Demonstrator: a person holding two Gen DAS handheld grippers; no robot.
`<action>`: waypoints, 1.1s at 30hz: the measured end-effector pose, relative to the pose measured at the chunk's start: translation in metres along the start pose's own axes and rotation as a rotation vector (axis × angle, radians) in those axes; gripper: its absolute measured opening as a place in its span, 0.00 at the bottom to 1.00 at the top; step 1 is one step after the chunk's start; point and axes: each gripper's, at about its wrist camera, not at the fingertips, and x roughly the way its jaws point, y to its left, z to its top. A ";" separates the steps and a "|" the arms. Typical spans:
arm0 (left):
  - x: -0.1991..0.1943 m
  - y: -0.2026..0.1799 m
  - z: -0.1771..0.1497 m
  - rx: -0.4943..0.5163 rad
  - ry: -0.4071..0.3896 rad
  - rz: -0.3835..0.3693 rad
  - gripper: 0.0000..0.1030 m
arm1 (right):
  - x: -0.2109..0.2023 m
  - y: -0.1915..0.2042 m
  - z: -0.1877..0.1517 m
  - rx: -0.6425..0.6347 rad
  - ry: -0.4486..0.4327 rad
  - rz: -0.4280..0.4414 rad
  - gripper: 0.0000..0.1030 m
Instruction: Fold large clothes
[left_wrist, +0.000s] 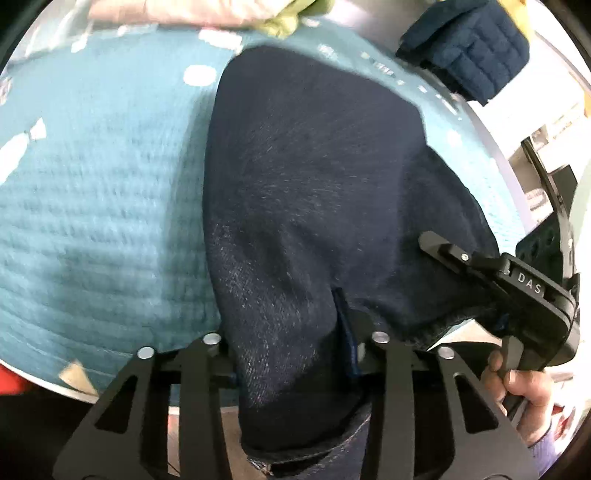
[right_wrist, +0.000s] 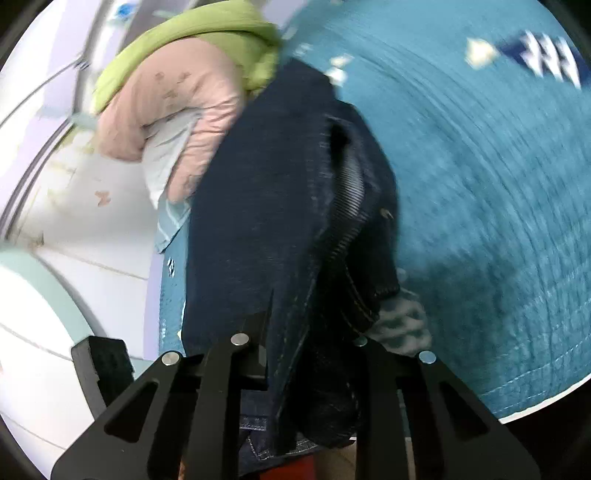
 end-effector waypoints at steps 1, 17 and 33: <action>-0.007 -0.003 0.002 0.027 -0.018 0.016 0.34 | 0.001 0.009 0.000 -0.023 -0.002 -0.003 0.17; -0.135 0.106 0.085 0.073 -0.261 0.155 0.33 | 0.106 0.188 0.024 -0.319 -0.007 0.161 0.17; -0.125 0.308 0.133 0.003 -0.224 0.393 0.34 | 0.329 0.271 -0.014 -0.379 0.125 0.083 0.18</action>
